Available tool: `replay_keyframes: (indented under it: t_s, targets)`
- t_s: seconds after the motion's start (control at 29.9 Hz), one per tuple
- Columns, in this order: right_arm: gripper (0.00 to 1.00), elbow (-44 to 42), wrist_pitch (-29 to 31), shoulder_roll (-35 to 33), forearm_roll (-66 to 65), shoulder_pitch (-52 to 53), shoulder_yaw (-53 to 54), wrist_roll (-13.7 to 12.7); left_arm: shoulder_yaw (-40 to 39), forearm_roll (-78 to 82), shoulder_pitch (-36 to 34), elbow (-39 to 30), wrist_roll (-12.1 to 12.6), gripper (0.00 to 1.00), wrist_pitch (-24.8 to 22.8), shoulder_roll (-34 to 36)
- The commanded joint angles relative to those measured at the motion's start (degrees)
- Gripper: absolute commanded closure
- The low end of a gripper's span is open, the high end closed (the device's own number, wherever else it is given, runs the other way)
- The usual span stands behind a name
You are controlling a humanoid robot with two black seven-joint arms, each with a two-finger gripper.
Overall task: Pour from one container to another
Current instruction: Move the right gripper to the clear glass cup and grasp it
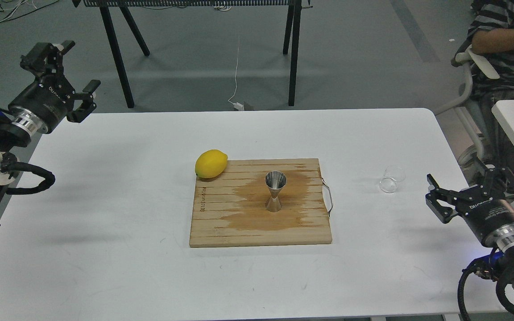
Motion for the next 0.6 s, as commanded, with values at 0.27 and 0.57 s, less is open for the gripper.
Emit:
replay_keyframes:
  t_s: [0.27, 0.57]
  targets:
    - [0.01, -9.5, -5.9, 12.0, -0.2, 3.9, 3.9, -0.7, -0.2, 0.0, -0.2, -0.2, 0.1, 0.01, 0.0, 0.9]
    - [0.01, -19.0, -6.2, 18.7, -0.3, 9.9, 1.1, -1.3, -0.2, 0.0, -0.2, -0.2, 0.1, 0.01, 0.0, 1.0]
